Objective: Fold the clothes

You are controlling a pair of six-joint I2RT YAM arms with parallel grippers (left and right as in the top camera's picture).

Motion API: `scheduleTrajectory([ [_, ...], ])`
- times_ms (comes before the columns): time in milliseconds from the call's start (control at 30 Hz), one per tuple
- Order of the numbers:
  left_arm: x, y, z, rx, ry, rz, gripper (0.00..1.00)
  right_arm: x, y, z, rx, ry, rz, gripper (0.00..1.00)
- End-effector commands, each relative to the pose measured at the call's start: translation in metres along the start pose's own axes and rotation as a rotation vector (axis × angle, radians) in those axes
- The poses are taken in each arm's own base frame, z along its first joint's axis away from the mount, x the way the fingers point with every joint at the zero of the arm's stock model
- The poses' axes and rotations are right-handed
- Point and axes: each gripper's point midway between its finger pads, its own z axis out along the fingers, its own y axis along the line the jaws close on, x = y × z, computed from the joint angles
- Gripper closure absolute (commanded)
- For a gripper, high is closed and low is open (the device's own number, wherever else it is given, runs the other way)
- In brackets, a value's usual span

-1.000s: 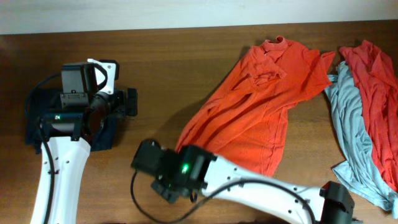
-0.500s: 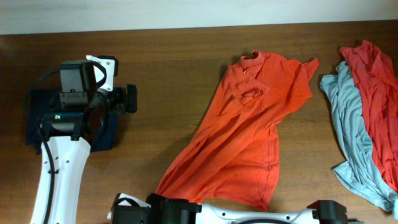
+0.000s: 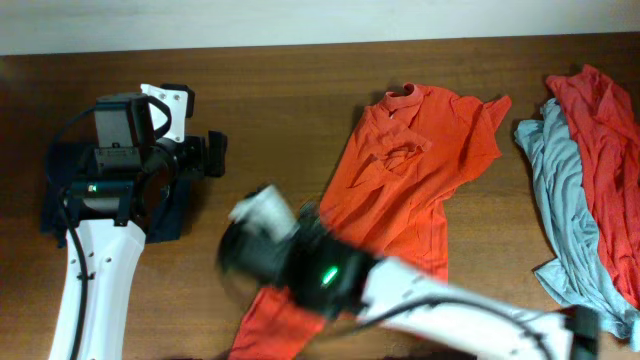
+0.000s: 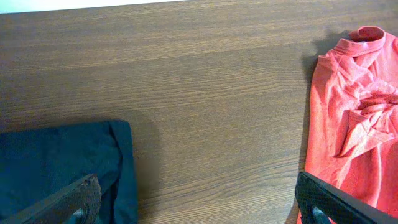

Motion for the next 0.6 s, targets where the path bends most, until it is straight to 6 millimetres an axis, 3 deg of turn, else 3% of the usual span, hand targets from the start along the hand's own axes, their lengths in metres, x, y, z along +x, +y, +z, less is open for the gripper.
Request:
scheduleTrajectory([
  [0, -0.012, -0.013, -0.010, 0.058, -0.046, 0.025, 0.01, -0.030, -0.083, -0.014, 0.003, -0.039, 0.353, 0.10],
  [200, -0.011, -0.031, -0.009, 0.108, -0.042, 0.076, 0.01, -0.019, -0.202, 0.024, 0.029, 0.074, 0.693, 0.13],
  [300, -0.009, -0.047, -0.007, 0.138, -0.035, 0.141, 0.01, -0.002, -0.241, 0.054, 0.030, 0.153, 0.818, 0.14],
  [367, -0.007, -0.058, -0.004, 0.157, -0.027, 0.179, 0.01, 0.009, -0.250, 0.079, 0.002, 0.217, 0.869, 0.16],
  [467, -0.003, -0.061, 0.004, 0.132, -0.002, 0.197, 0.01, 0.024, -0.249, 0.119, -0.039, 0.310, 0.903, 0.19],
  [500, 0.000, -0.062, 0.010, 0.123, 0.017, 0.203, 0.01, 0.035, -0.245, 0.149, -0.049, 0.366, 0.911, 0.21],
  [567, 0.004, -0.062, 0.016, 0.124, 0.037, 0.201, 0.01, 0.047, -0.242, 0.176, -0.050, 0.409, 0.914, 0.24],
])
